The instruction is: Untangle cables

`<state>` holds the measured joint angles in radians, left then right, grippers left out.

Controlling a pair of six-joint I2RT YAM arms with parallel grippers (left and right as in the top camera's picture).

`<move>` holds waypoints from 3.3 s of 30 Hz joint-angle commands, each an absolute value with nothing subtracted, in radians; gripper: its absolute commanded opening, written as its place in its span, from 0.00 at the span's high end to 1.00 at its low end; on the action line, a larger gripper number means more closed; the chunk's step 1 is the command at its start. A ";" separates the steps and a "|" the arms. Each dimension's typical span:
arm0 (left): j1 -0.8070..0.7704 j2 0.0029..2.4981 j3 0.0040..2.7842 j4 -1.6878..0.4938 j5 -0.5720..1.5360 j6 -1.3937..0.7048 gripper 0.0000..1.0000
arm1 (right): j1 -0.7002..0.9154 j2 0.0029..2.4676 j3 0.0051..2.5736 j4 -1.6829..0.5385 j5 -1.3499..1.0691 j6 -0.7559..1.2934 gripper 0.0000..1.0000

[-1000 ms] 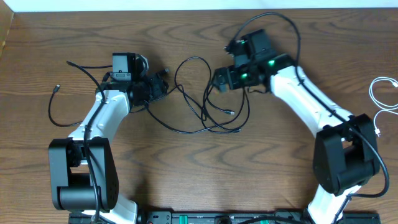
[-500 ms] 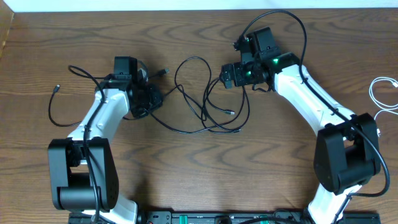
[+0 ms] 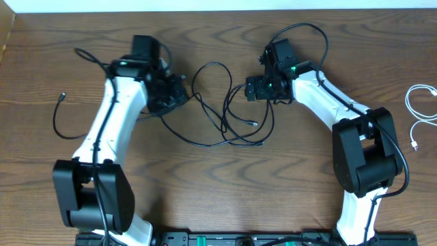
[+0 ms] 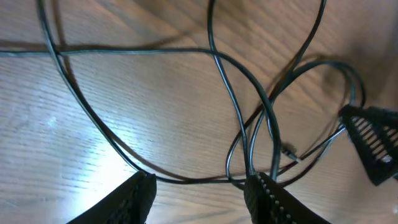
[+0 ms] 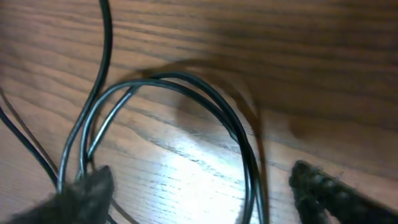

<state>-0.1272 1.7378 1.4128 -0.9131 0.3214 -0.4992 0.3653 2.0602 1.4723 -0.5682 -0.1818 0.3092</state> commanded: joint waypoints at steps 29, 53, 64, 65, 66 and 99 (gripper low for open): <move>-0.218 1.951 1.444 -1.143 -0.100 -0.418 0.33 | 0.386 2.064 1.425 -0.504 -0.162 0.291 0.54; -0.261 1.917 1.423 -0.921 0.095 -0.438 0.32 | 0.395 2.064 1.423 -0.493 -0.155 0.291 0.49; -0.260 1.976 1.375 -1.003 -0.228 -0.444 0.39 | 0.395 2.064 1.419 -0.494 -0.155 0.291 0.53; -0.260 1.976 1.364 -0.994 -0.225 -0.447 0.39 | 0.395 2.064 1.419 -0.494 -0.155 0.291 0.54; -0.260 1.977 1.350 -0.979 -0.217 -0.447 0.39 | 0.394 2.064 1.419 -0.494 -0.155 0.291 0.57; -0.259 1.650 1.388 -0.883 -0.139 -0.447 0.14 | 0.400 2.064 1.406 -0.508 -0.063 0.291 0.91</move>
<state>-0.2592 1.7206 1.3693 -0.9024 -0.1368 -0.4446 0.3912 2.0602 1.4120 -0.5121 -0.0731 0.2955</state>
